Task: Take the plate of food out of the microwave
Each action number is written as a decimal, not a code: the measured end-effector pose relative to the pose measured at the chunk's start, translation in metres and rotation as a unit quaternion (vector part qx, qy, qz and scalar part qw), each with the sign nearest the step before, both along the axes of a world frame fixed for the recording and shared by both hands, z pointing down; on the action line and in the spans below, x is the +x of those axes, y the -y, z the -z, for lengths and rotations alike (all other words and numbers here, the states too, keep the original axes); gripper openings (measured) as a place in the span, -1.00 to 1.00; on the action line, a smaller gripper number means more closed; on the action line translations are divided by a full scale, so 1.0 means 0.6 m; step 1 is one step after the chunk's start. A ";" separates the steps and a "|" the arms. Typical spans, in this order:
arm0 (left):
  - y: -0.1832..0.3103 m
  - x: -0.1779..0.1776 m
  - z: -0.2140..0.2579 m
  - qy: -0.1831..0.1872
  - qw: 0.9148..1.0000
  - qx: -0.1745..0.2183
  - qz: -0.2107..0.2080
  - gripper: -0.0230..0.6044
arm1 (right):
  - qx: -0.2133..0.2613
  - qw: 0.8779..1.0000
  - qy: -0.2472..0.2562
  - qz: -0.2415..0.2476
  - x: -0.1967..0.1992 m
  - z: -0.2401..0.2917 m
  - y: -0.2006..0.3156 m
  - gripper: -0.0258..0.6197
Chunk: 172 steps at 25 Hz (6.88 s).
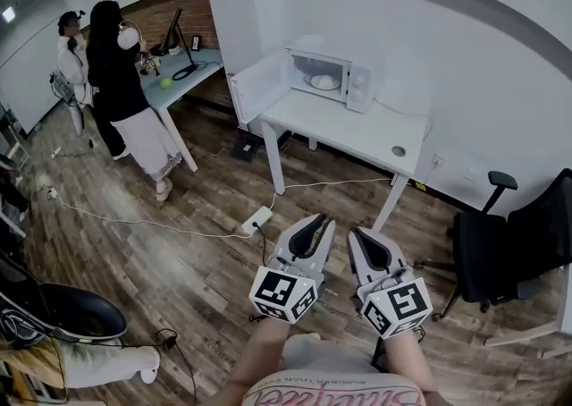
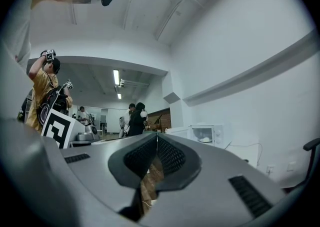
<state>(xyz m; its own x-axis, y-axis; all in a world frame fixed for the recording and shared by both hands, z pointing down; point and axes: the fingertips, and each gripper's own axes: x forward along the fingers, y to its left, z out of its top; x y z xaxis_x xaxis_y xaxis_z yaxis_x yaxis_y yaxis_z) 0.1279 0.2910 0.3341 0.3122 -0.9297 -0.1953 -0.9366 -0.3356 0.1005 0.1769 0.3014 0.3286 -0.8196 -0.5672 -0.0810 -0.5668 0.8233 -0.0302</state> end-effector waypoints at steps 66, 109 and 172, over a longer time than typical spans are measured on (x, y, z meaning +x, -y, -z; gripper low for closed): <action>0.355 -0.149 -0.004 0.030 0.998 -0.042 0.039 -0.91 | -0.011 0.999 -0.007 0.046 -0.168 0.007 0.378 -0.88; 0.632 -0.192 -0.022 0.023 0.997 -0.052 0.060 -0.91 | -0.050 0.996 -0.010 0.078 -0.213 -0.027 0.654 -0.88; 0.923 -0.437 -0.007 0.033 0.997 -0.064 -0.001 -0.91 | -0.090 0.996 -0.002 0.006 -0.445 -0.030 0.947 -0.88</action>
